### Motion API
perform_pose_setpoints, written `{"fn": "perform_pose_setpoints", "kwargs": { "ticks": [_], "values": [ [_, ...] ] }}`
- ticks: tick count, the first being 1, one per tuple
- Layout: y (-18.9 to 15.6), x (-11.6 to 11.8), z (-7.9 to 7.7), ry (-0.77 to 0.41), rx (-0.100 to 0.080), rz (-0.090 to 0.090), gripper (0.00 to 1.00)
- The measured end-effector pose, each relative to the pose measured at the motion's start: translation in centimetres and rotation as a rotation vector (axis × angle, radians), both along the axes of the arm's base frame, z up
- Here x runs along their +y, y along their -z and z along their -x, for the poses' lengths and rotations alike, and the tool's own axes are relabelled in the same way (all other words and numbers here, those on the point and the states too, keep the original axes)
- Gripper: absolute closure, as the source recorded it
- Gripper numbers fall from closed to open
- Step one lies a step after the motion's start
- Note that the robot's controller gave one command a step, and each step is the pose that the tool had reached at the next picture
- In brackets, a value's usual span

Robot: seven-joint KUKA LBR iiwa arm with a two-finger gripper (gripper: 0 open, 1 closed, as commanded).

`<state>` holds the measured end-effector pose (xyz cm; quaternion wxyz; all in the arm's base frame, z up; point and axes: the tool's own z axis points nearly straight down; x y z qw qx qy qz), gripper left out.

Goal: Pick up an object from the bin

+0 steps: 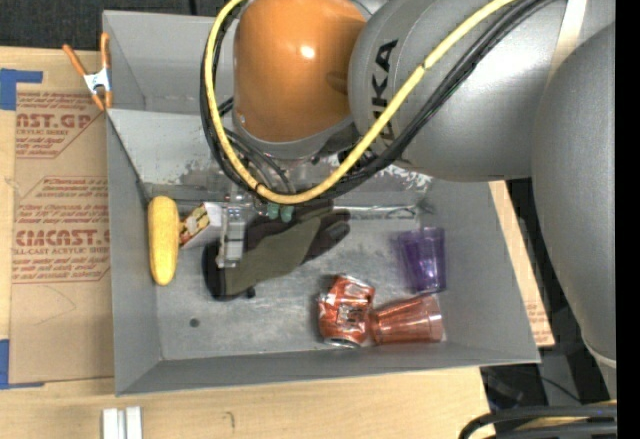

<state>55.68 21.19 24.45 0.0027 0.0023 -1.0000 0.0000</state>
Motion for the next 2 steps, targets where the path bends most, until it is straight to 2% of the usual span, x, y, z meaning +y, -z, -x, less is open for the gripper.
{"fn": "perform_pose_setpoints", "kwargs": {
  "ticks": [1,2],
  "values": [
    [-0.5,-0.1,-0.1,0.003,-0.007,-0.002,0.00],
    [4.6,-2.4,0.7,-0.046,-0.013,-0.003,0.00]
  ]
}}
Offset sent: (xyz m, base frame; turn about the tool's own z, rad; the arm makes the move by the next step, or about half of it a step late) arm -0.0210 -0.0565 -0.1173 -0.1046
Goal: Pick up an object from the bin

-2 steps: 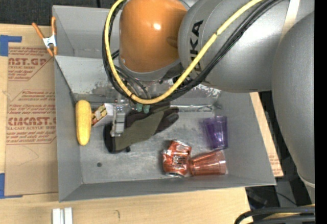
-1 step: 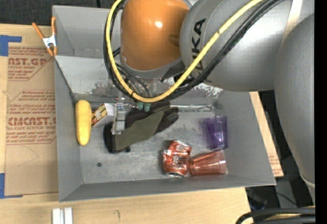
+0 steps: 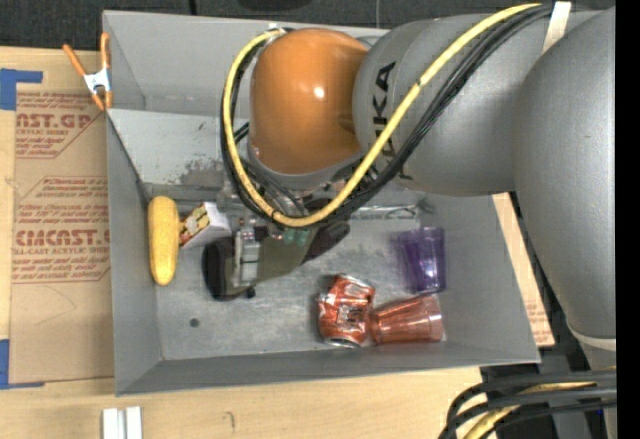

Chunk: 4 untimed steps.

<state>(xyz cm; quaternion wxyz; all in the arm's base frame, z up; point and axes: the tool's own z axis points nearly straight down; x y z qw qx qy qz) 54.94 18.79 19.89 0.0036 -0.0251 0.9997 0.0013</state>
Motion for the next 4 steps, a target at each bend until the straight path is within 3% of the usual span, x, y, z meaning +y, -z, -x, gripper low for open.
{"fn": "perform_pose_setpoints", "kwargs": {
  "ticks": [1,2,3,4],
  "values": [
    [6.1,-1.5,-0.8,-0.012,0.001,0.001,0.00],
    [9.6,-1.6,-1.5,-0.144,0.007,0.004,0.00],
    [12.0,-3.8,-2.9,-0.198,0.005,0.002,0.00],
    [12.9,-8.0,-2.6,-0.306,0.004,0.002,1.00]
  ]
}}
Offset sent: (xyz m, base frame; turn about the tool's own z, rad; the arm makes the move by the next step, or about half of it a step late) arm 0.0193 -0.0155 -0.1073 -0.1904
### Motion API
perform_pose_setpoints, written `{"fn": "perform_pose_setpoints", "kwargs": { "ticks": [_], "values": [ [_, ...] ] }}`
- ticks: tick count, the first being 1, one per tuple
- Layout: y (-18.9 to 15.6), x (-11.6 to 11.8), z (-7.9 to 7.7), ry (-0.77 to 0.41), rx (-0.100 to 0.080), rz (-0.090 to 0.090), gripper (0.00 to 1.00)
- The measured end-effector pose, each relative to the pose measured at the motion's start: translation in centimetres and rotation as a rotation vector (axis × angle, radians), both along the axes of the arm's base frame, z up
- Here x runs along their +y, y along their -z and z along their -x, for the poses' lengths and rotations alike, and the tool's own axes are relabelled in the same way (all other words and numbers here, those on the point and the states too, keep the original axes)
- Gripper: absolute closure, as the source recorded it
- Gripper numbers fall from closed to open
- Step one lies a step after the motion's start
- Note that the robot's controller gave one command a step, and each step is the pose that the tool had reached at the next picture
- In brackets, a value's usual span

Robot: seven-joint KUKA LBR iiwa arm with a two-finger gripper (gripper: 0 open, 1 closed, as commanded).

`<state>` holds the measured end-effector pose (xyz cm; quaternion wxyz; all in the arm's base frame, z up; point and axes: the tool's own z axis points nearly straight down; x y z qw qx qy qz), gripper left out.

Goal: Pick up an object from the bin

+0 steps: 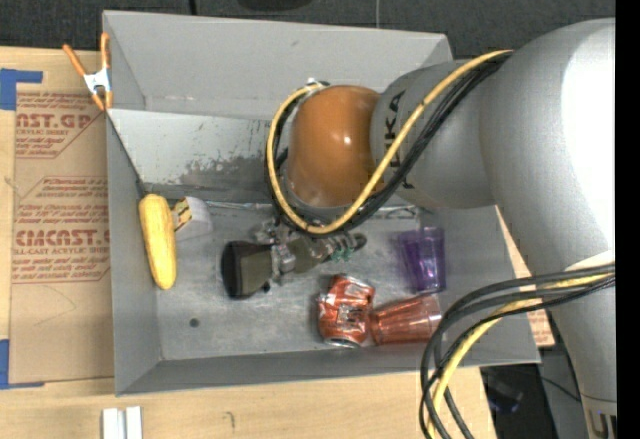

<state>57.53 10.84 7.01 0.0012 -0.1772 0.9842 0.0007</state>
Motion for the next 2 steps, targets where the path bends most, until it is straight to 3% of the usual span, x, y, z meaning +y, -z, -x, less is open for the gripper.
{"fn": "perform_pose_setpoints", "kwargs": {
  "ticks": [1,2],
  "values": [
    [0.0,0.0,0.0,0.000,0.000,0.000,1.00],
    [-18.0,0.0,2.8,0.014,-0.008,-0.001,1.00]
  ]
}}
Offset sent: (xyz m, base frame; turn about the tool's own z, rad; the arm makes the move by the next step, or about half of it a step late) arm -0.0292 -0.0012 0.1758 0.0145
